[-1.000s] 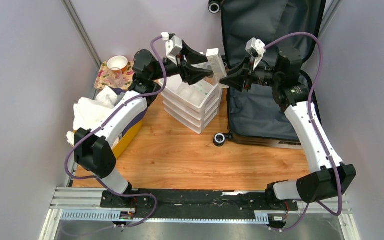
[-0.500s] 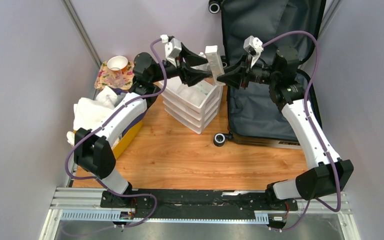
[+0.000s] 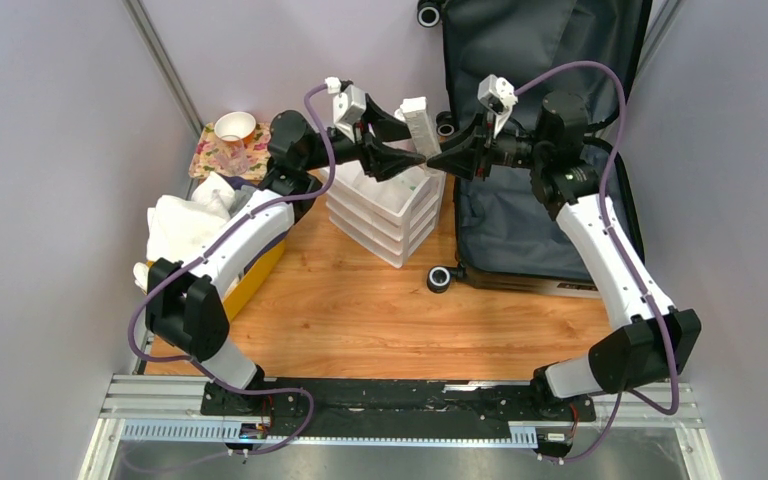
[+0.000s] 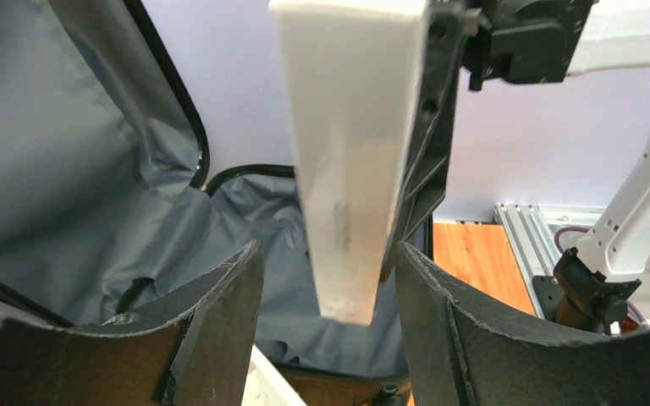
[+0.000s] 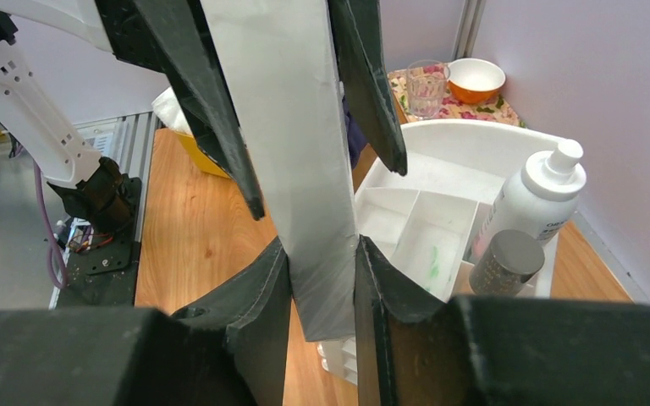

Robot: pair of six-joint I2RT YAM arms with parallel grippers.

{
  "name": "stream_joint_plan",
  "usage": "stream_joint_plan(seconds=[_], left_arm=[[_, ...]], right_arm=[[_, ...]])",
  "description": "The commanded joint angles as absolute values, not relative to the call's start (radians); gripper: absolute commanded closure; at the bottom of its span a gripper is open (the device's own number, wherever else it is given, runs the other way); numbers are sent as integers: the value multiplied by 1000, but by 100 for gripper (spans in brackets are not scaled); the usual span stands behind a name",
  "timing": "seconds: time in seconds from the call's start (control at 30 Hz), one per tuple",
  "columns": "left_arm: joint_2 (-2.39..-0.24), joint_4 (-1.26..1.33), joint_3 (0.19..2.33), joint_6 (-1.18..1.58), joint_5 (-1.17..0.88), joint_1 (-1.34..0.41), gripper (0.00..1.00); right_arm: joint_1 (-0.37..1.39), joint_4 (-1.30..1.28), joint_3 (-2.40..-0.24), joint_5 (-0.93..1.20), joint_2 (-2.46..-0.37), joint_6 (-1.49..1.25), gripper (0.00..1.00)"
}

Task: Open, take out, and arrange the luggage

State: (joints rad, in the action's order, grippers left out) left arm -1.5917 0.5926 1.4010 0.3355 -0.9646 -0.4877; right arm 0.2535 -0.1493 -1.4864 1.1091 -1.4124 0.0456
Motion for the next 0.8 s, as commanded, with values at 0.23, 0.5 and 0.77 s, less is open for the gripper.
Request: stream_joint_plan(seconds=[0.23,0.5,0.77], left_arm=[[-1598,663,1480,371,-945,-503,46],[-1598,649,1477,390,-899,-502,97],[-1579,323,1560,371,-736,-388,100]], right_arm=[[270,-114,-1519,1131,-1440,54,100],[270,-126,-1525,1118,-1440,78,97],[227,-216,-1572,1022,-1437,80,30]])
